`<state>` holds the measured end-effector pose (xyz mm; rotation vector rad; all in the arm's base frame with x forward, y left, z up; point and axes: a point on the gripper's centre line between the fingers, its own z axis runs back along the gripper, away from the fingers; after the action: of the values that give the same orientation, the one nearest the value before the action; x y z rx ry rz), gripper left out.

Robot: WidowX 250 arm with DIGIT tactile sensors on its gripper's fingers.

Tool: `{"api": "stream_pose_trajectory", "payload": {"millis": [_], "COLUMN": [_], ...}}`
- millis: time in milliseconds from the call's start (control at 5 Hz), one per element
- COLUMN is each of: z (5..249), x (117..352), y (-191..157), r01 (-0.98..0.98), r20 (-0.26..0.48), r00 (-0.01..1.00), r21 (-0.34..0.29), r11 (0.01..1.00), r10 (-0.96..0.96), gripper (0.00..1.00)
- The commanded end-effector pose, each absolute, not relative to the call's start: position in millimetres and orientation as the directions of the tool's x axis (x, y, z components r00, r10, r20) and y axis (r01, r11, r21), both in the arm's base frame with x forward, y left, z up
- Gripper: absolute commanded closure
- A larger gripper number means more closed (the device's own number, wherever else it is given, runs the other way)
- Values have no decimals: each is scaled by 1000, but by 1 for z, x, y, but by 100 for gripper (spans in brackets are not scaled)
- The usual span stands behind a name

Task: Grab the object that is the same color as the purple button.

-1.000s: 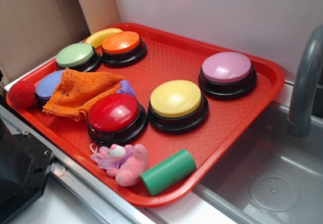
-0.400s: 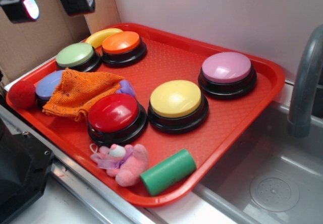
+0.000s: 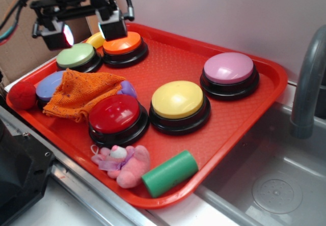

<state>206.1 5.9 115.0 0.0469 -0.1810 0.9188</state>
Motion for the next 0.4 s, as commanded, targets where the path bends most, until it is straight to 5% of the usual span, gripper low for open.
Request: {"api": "stream_pose_trajectory", "payload": {"millis": [0, 200], "z": [84, 64], "x": [233, 241], "y": [14, 15], "r01": [-826, -830], "r20": [154, 124], "r00": [552, 554], "r21": [-33, 6], "r11": [562, 558], "r10": [820, 823], "gripper": [0, 0]}}
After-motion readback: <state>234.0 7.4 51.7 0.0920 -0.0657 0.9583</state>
